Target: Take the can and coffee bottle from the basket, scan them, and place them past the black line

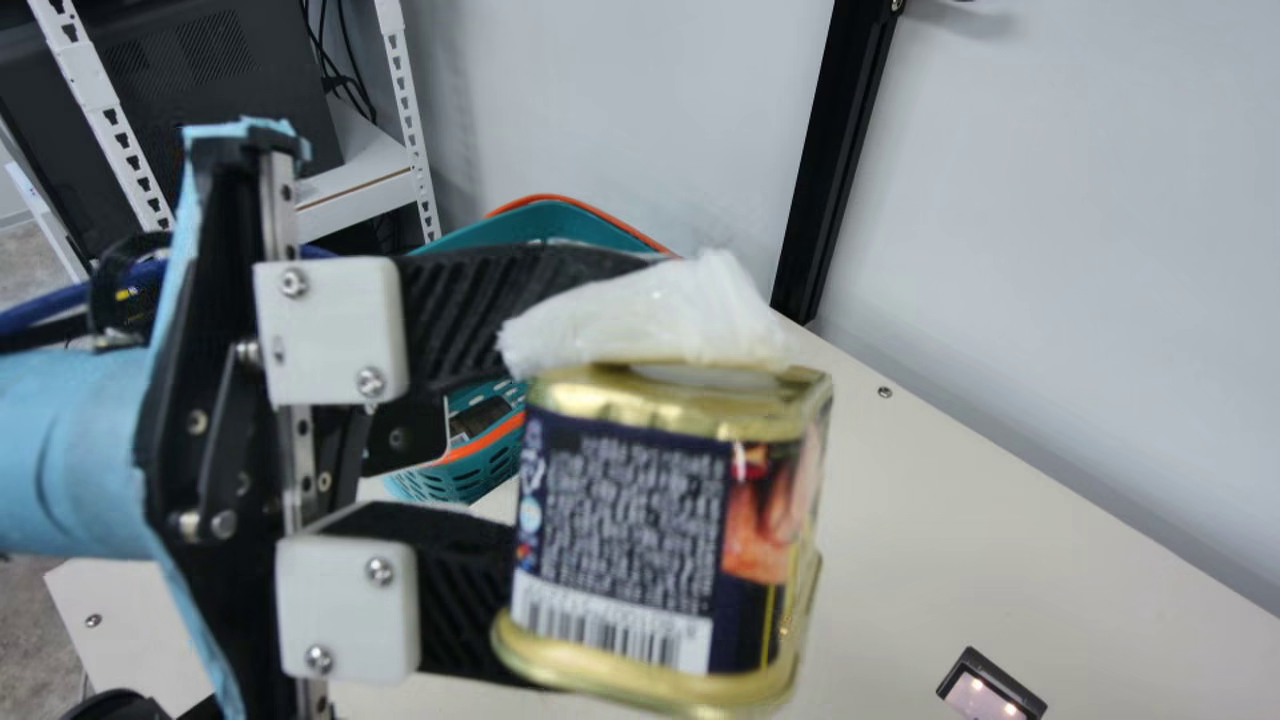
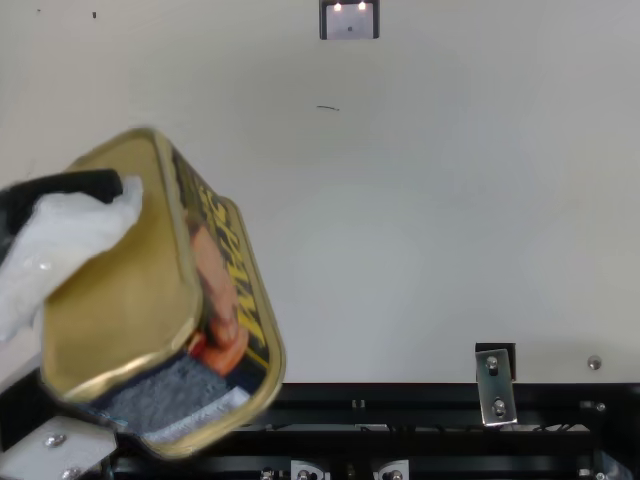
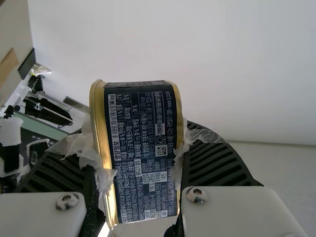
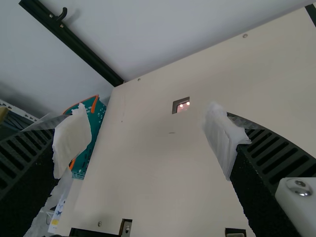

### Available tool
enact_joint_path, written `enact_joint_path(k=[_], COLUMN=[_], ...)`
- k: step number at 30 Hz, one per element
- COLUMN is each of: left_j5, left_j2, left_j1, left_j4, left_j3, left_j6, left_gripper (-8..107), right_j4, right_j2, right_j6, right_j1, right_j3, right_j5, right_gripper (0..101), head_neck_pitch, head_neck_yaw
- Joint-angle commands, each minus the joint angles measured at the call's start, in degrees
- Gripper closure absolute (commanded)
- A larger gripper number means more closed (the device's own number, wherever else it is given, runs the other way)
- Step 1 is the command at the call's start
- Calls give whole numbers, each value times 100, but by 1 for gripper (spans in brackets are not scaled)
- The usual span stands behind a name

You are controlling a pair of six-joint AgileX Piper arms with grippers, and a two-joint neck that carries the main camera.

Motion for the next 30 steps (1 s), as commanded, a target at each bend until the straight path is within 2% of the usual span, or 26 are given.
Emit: enact_joint_path(k=[1,4,5,7,11,30], left_j5=[-406,-1049,-526,-832,-1058,-1057], left_j2=[-16,-4,-15,-15,-15,58], left_j1=[-234,-701,-391,-616,-698,-760], left_j4=[2,2,0,-28,-3,144], left_j3=[-219,-515,-356,-503,-515,-515], left_j6=[-128,-186,-193,-192,-192,-68], left_gripper=[89,89,89,89,89,89], right_j4=[0,0,0,0,0,0], right_j2=[0,0,0,0,0,0], right_j6=[0,0,0,0,0,0], right_j1=[0,0,0,0,0,0], right_j3=[0,0,0,0,0,0], right_j5=[0,0,0,0,0,0], right_gripper=[0,0,0,0,0,0], head_neck_pitch=[-180,-180,-180,-180,-180,-180], head_neck_yaw=[111,111,111,111,111,111])
